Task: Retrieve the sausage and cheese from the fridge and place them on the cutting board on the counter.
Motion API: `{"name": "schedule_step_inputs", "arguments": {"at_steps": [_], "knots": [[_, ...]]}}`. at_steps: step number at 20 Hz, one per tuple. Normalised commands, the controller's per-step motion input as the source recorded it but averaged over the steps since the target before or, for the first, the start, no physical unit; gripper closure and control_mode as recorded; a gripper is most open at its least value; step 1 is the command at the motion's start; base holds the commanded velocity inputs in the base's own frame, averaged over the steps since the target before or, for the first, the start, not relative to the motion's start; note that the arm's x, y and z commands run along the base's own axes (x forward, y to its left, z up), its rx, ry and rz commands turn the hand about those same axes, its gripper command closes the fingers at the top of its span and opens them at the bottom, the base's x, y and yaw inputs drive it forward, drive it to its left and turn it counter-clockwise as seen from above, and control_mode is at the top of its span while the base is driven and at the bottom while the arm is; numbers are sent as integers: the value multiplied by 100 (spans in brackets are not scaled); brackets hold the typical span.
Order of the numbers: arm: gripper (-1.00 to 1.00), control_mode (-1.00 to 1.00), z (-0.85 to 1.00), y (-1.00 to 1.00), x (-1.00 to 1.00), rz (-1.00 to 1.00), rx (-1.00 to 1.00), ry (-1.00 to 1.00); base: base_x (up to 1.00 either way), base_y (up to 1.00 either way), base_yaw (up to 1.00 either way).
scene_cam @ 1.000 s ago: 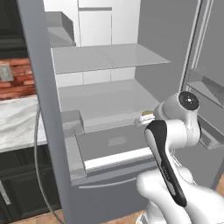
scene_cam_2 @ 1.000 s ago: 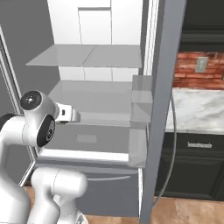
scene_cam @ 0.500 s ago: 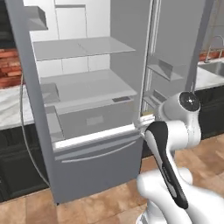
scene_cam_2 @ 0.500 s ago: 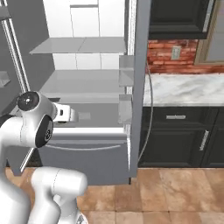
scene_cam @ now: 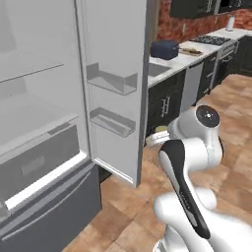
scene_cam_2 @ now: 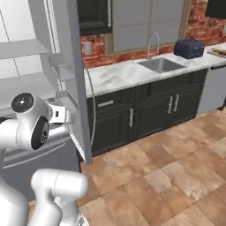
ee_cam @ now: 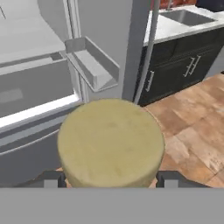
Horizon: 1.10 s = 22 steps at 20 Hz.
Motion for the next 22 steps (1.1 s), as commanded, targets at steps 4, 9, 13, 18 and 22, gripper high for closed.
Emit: {"name": "schedule_step_inputs", "arguments": {"at_steps": [4, 9, 13, 18, 22], "knots": [[100, 100, 0, 0, 0, 0, 0, 0, 0, -25, -82], [100, 100, 0, 0, 0, 0, 0, 0, 5, -25, -81], [100, 100, 0, 0, 0, 0, 0, 0, 93, 4, -53], [100, 100, 0, 0, 0, 0, 0, 0, 100, 25, -32], [100, 100, 0, 0, 0, 0, 0, 0, 100, 43, -24]]}}
